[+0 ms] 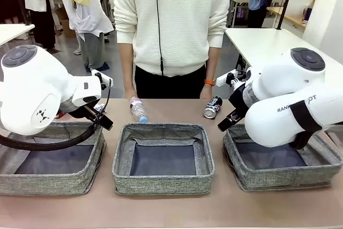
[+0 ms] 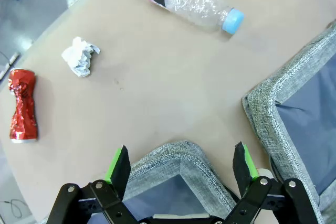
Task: Sort the waste into the appropriate baskets.
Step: Pick up the waste item pointed out by the person.
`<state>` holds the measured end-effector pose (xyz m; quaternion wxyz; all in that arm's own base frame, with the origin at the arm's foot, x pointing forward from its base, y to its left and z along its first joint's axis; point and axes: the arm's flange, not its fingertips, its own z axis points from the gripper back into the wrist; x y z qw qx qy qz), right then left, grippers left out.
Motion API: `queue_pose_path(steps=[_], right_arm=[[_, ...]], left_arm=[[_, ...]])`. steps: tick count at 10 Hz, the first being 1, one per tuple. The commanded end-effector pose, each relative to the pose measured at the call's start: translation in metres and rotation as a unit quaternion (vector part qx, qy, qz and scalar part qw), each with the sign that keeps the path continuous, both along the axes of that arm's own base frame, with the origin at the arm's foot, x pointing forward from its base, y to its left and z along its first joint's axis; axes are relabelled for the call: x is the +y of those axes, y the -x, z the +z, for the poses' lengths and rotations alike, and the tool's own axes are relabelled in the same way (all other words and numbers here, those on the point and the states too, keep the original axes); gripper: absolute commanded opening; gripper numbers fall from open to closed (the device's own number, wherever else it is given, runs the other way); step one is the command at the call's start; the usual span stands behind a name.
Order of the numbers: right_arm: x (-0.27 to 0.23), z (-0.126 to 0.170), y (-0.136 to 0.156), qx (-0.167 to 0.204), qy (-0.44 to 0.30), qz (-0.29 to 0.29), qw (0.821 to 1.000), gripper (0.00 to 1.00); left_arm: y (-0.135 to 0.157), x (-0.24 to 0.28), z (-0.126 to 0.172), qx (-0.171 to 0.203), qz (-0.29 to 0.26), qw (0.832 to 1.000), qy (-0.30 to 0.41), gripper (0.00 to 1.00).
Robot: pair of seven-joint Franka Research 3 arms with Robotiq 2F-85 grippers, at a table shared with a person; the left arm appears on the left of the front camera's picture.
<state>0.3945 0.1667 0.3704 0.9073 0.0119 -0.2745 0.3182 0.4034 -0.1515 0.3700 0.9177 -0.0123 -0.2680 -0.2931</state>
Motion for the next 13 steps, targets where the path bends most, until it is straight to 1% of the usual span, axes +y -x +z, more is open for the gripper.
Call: queue_pose_path(steps=[1,2,3,4,5,6,7,8,9,10,11,12,13], right_arm=[[0.0,0.0,0.0,0.0,0.0,0.0,1.0,1.0],[-0.005,0.053,0.017,-0.007,-0.009,-0.042,0.999,1.0],[-0.015,0.094,0.039,-0.032,-0.031,-0.022,0.999,1.0],[-0.03,0.147,0.081,-0.071,-0.045,-0.019,0.996,1.0],[-0.037,0.171,0.113,-0.109,-0.046,-0.024,0.993,1.0],[-0.036,0.169,0.125,-0.155,-0.013,-0.036,0.987,1.0],[-0.019,0.15,0.052,-0.084,-0.039,-0.019,0.996,1.0],[-0.026,0.192,0.082,-0.124,-0.039,-0.019,0.991,1.0],[-0.028,0.176,0.079,-0.094,-0.085,-0.034,0.991,1.0],[-0.057,0.17,0.09,-0.047,-0.16,-0.07,0.984,1.0],[-0.091,0.166,0.1,0.006,-0.246,-0.111,0.963,1.0],[-0.128,0.165,0.108,0.079,-0.329,-0.179,0.924,1.0],[-0.177,0.158,0.117,0.139,-0.422,-0.217,0.869,1.0]], left_arm=[[0.0,0.0,0.0,0.0,0.0,1.0,0.0,1.0],[0.012,0.01,0.043,-0.02,-0.006,1.0,-0.003,1.0],[0.038,0.03,0.1,-0.031,-0.004,0.999,0.011,1.0],[0.083,0.045,0.152,-0.08,-0.009,0.997,0.017,1.0],[0.114,0.048,0.17,-0.111,-0.031,0.993,0.035,1.0],[0.118,0.037,0.162,-0.111,0.002,0.994,0.005,1.0],[0.05,0.023,0.154,-0.086,-0.006,0.996,0.025,1.0],[0.08,0.03,0.192,-0.11,-0.008,0.994,0.025,1.0],[0.072,0.037,0.176,-0.051,-0.038,0.996,0.056,1.0],[0.072,0.074,0.179,0.027,-0.078,0.985,0.151,1.0],[0.072,0.113,0.177,0.099,-0.064,0.97,0.215,1.0],[0.072,0.159,0.17,0.154,-0.073,0.939,0.298,1.0],[0.072,0.216,0.156,0.188,-0.052,0.903,0.384,1.0]])
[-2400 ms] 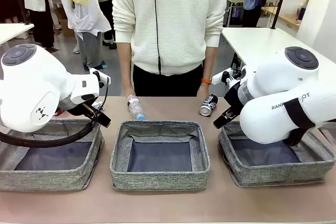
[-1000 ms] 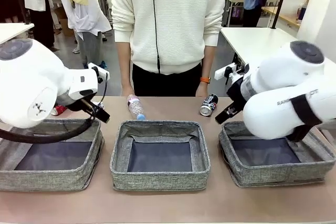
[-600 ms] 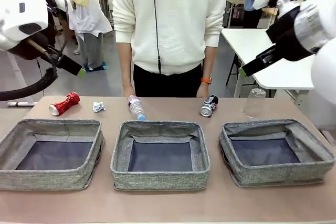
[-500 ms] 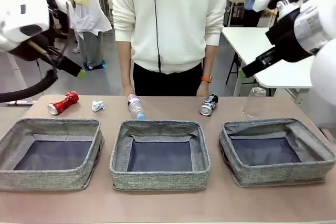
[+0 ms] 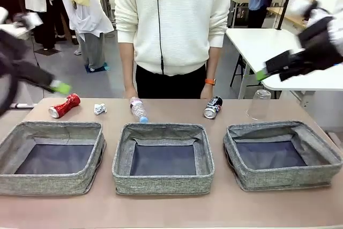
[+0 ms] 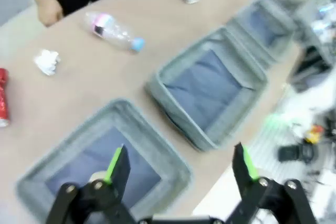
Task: Sort the waste into the appropriate baskets.
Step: Pick up the waste item pointed out by the person.
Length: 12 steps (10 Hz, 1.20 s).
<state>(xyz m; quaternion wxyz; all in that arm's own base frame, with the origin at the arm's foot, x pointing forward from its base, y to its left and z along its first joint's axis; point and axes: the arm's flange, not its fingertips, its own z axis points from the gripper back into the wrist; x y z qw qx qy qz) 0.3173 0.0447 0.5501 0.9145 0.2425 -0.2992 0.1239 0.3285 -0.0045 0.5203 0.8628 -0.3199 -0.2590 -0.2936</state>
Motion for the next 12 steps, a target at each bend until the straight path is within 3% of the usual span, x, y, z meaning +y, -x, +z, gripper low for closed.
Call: queue_pose_path(steps=[1,2,3,4,5,6,12], right_arm=[[-0.088,-0.031,0.045,0.101,-0.227,-0.086,0.965,1.0],[-0.147,-0.051,0.047,0.119,-0.308,-0.114,0.937,1.0],[-0.197,-0.07,0.046,0.114,-0.393,-0.127,0.904,1.0],[-0.227,-0.088,0.043,0.101,-0.438,-0.161,0.879,1.0],[-0.235,-0.108,0.035,0.093,-0.45,-0.198,0.866,1.0],[-0.21,-0.061,0.054,0.101,-0.316,-0.094,0.939,1.0],[-0.21,-0.061,0.054,0.101,-0.316,-0.094,0.939,1.0]], left_arm=[[0.001,0.102,-0.004,0.133,0.041,0.978,0.157,1.0],[0.01,0.14,-0.024,0.142,0.052,0.961,0.231,1.0],[0.019,0.17,-0.045,0.138,0.073,0.942,0.298,1.0],[0.023,0.179,-0.067,0.156,0.12,0.921,0.338,1.0],[0.024,0.174,-0.089,0.162,0.12,0.908,0.368,1.0],[0.045,0.191,-0.051,0.134,0.072,0.943,0.297,1.0],[0.045,0.191,-0.051,0.134,0.072,0.943,0.297,1.0]])
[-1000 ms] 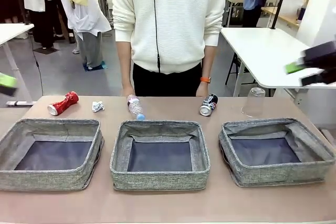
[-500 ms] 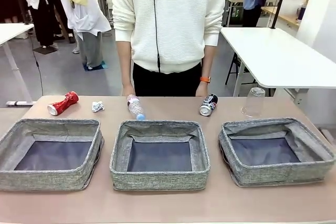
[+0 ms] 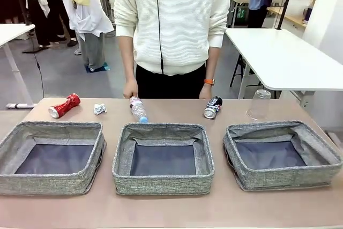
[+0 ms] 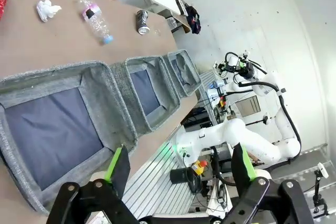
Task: Sort the waste into the appropriate baskets.
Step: Pick up the waste item pointed out by the person.
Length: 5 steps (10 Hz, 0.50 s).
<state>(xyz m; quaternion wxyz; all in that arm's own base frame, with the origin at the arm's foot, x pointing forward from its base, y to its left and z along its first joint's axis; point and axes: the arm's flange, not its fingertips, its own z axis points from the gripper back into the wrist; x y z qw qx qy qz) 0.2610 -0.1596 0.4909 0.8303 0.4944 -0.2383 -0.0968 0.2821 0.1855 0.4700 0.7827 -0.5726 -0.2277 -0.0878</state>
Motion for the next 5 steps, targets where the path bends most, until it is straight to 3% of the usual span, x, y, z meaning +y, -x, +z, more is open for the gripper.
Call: queue_pose_path(steps=[1,5], right_arm=[[-0.0053,-0.0014,-0.002,-0.016,-0.006,0.002,1.0,1.0],[-0.0053,-0.0014,-0.002,-0.016,-0.006,0.002,1.0,1.0]], left_arm=[[-0.0015,0.001,-0.0008,-0.014,-0.001,1.0,0.009,1.0],[-0.0015,0.001,-0.0008,-0.014,-0.001,1.0,0.009,1.0]])
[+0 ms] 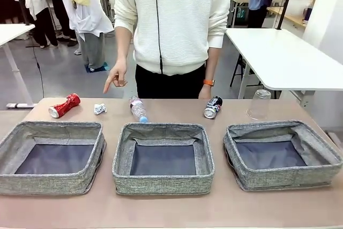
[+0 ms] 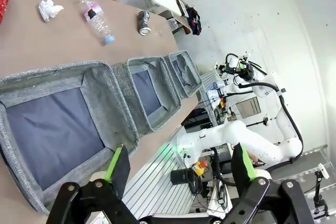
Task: Sort the waste into the appropriate baskets.
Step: Pick up the waste item pointed out by the person.
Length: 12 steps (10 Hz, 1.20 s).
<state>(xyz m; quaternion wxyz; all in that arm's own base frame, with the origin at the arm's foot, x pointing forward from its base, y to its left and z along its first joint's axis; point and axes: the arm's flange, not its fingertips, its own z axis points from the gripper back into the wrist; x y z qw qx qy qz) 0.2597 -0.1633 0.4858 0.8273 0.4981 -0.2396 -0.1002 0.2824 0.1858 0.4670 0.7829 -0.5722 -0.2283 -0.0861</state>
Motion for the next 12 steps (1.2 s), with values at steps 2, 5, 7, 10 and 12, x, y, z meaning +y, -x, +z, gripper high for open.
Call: queue_pose_path(steps=[2,5,7,10,12], right_arm=[[-0.002,0.004,-0.003,-0.016,0.0,0.005,1.0,1.0],[-0.002,0.004,-0.003,-0.016,0.0,0.005,1.0,1.0],[-0.002,0.004,-0.003,-0.016,0.0,0.005,1.0,1.0],[-0.002,0.004,-0.003,-0.016,0.0,0.005,1.0,1.0],[-0.002,0.004,-0.003,-0.016,0.0,0.005,1.0,1.0]], left_arm=[[-0.001,0.001,0.002,-0.015,-0.003,1.0,0.008,1.0],[-0.001,0.001,0.002,-0.015,-0.003,1.0,0.008,1.0],[-0.002,-0.011,0.018,0.02,-0.027,0.988,-0.153,1.0],[-0.089,-0.114,0.1,0.098,-0.103,0.863,-0.485,1.0],[-0.158,-0.2,0.091,0.127,-0.096,0.818,-0.553,1.0]])
